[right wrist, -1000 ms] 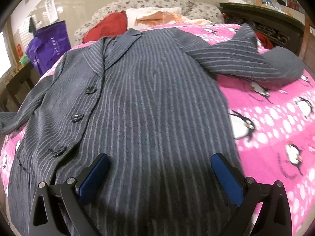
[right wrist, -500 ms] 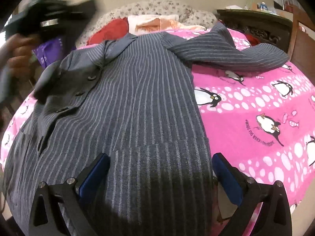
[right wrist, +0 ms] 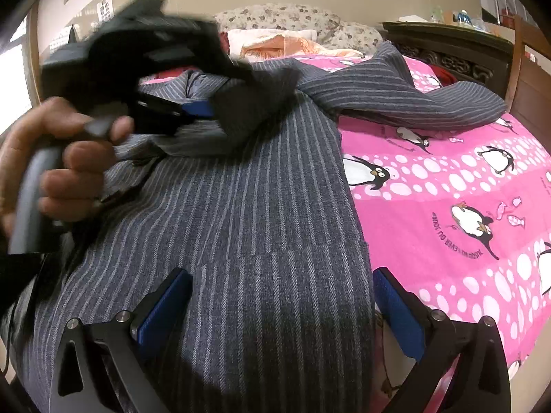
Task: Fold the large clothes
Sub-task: 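Fold the held sleeve across the jacket front and open the left gripper, then grasp the other sleeve cuff with the right gripper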
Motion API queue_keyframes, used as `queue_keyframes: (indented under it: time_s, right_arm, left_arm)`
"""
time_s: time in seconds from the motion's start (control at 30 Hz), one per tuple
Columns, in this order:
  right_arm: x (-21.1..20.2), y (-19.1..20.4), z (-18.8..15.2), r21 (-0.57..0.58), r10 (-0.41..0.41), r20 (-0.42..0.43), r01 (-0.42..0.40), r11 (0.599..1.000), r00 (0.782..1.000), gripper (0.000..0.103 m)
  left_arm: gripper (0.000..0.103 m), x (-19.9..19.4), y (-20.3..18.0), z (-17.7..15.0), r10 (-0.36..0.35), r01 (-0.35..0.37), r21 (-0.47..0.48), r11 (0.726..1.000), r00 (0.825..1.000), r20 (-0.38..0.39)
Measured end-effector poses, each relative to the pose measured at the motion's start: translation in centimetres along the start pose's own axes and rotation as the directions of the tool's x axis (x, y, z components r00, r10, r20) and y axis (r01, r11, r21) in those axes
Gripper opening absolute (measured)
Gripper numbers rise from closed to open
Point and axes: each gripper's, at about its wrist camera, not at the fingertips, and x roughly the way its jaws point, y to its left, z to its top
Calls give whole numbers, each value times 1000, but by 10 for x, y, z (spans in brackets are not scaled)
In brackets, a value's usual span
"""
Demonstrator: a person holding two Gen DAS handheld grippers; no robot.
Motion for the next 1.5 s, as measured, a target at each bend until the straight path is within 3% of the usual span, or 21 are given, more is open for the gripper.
queue_keyframes:
  time_s: [0.1, 0.2, 0.27, 0.33, 0.37, 0.43, 0.47, 0.57, 0.63, 0.7, 0.87, 0.97, 1.07, 1.1, 1.13, 1.17, 1.23, 1.3, 1.37, 1.43, 1.5]
  right_arm:
    - [-2, -2, 7, -20, 14, -51, -15, 1000, 999, 103]
    - [-21, -10, 26, -53, 26, -53, -29, 998, 998, 102]
    - [-41, -15, 47, -87, 5, 14, -4, 996, 1000, 102]
    - [-56, -14, 74, -130, 19, 95, -7, 992, 995, 102]
    - [-58, -11, 87, -150, 37, 128, -18, 989, 991, 101]
    - [-50, 3, 114, -229, 149, 171, -108, 967, 974, 89]
    - [-38, 9, 123, -244, 172, 157, -131, 961, 972, 74]
    - [13, 18, 141, -218, 242, 35, -229, 949, 970, 54]
    - [52, 15, 138, -182, 276, -56, -282, 942, 960, 53]
    - [89, 0, 129, -143, 207, -138, -227, 963, 968, 48]
    - [100, -37, 120, 26, 376, -145, -376, 926, 915, 49]
    - [89, -26, 127, -51, 312, -157, -323, 945, 937, 48]
    - [78, -21, 154, -30, 320, -29, -320, 947, 947, 49]
    - [81, -20, 161, -20, 320, -14, -320, 947, 947, 49]
    - [90, -17, 165, -15, 307, -25, -307, 952, 952, 48]
    - [106, -14, 170, -13, 285, -58, -286, 958, 957, 48]
    - [137, -16, 163, -11, 233, -142, -237, 971, 962, 48]
    - [143, -17, 161, -8, 246, -126, -249, 969, 961, 52]
    - [143, -14, 162, -20, 257, -131, -262, 965, 957, 68]
    - [145, -3, 160, -68, 280, -150, -292, 954, 948, 84]
    - [141, 12, 158, -149, 219, -169, -245, 958, 961, 83]
  left_arm:
    - [61, -38, -10, -5, -19, 15, 61, 998, 998, 62]
    - [61, -91, 6, 3, 96, -125, 116, 985, 968, 230]
    - [61, -117, 33, 14, 285, -324, 54, 945, 891, 353]
    - [51, -128, 71, 26, 540, -548, -105, 830, 743, 395]
    - [39, -127, 95, 33, 634, -611, -190, 768, 688, 353]
    - [36, -121, 131, 36, 703, -640, -291, 711, 655, 278]
    - [33, -117, 143, 33, 720, -646, -320, 693, 647, 253]
    - [30, -120, 150, 22, 729, -645, -341, 684, 623, 285]
    - [30, -124, 155, 19, 725, -619, -382, 686, 626, 286]
    - [28, -136, 169, 16, 717, -580, -434, 690, 633, 294]
    - [28, -139, 166, 12, 742, -625, -406, 667, 608, 283]
    - [28, -154, 167, 7, 698, -580, -391, 715, 621, 357]
    - [29, -172, 132, -3, 625, -565, -302, 768, 556, 548]
    - [41, -174, 113, -8, 582, -584, -237, 776, 519, 627]
    - [51, -172, 104, -9, 545, -591, -190, 784, 509, 666]
    - [73, -167, 99, -10, 521, -599, -152, 786, 510, 684]
    - [77, -149, 105, 0, 539, -612, -117, 782, 569, 621]
    - [77, -133, 133, 17, 559, -561, -151, 814, 684, 469]
    - [76, -129, 176, 27, 543, -469, -282, 837, 775, 324]
    - [76, -135, 178, 23, 516, -434, -288, 854, 779, 357]
    - [76, -131, 172, 24, 551, -481, -271, 834, 761, 343]
